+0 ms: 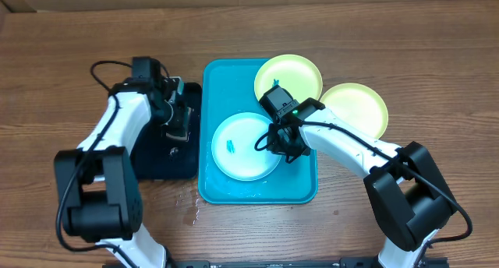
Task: Clean dirty plates on tray and stack at the side
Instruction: 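Lift the green sponge with the left gripper and carry it right over the light-blue plate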
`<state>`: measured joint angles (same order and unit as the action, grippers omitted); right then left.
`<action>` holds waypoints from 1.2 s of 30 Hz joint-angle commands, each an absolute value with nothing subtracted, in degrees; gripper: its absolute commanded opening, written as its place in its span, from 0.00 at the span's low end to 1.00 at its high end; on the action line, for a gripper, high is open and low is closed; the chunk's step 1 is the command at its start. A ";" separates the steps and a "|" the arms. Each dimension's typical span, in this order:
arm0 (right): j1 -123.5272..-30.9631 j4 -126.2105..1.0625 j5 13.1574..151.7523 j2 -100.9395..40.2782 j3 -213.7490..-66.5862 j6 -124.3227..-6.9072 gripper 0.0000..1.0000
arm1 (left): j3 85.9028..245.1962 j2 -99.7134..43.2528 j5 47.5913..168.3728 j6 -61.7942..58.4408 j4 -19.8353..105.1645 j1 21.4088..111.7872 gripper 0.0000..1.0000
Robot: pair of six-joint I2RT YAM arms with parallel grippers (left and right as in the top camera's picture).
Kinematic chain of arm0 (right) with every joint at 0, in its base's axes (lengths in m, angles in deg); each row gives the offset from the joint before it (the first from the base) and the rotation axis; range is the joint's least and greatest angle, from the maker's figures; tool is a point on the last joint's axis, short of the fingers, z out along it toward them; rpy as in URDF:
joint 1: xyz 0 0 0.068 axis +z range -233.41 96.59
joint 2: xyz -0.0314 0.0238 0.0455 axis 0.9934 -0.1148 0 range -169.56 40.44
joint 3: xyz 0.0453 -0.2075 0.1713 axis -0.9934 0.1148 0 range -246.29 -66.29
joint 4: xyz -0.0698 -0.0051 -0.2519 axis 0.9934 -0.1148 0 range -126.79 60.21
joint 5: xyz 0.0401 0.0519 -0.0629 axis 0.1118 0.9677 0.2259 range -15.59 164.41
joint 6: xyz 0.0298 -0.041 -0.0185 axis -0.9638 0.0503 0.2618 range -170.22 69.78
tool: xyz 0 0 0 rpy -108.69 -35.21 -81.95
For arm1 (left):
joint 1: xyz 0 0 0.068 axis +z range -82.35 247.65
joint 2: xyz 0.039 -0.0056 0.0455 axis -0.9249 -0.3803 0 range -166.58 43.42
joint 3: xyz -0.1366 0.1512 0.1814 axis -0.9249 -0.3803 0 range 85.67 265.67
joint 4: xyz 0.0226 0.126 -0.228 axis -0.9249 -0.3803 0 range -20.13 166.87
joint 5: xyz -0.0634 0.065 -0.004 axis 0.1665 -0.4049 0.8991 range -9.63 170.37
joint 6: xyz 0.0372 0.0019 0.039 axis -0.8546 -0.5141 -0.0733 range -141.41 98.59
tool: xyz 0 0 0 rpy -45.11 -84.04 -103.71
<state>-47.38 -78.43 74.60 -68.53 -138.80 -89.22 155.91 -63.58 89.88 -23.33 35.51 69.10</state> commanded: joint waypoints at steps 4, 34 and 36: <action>-47.49 -78.28 74.49 -67.70 -138.56 -89.44 0.22 | 155.15 -67.08 86.67 -24.00 36.97 68.01 0.21; -47.49 -78.37 74.49 -67.70 -138.56 -89.44 0.22 | 159.67 -69.20 81.97 -19.68 32.29 67.99 0.04; -47.49 -78.52 74.49 -67.70 -138.56 -89.44 0.24 | 159.87 -68.83 81.82 -19.70 32.29 67.99 0.04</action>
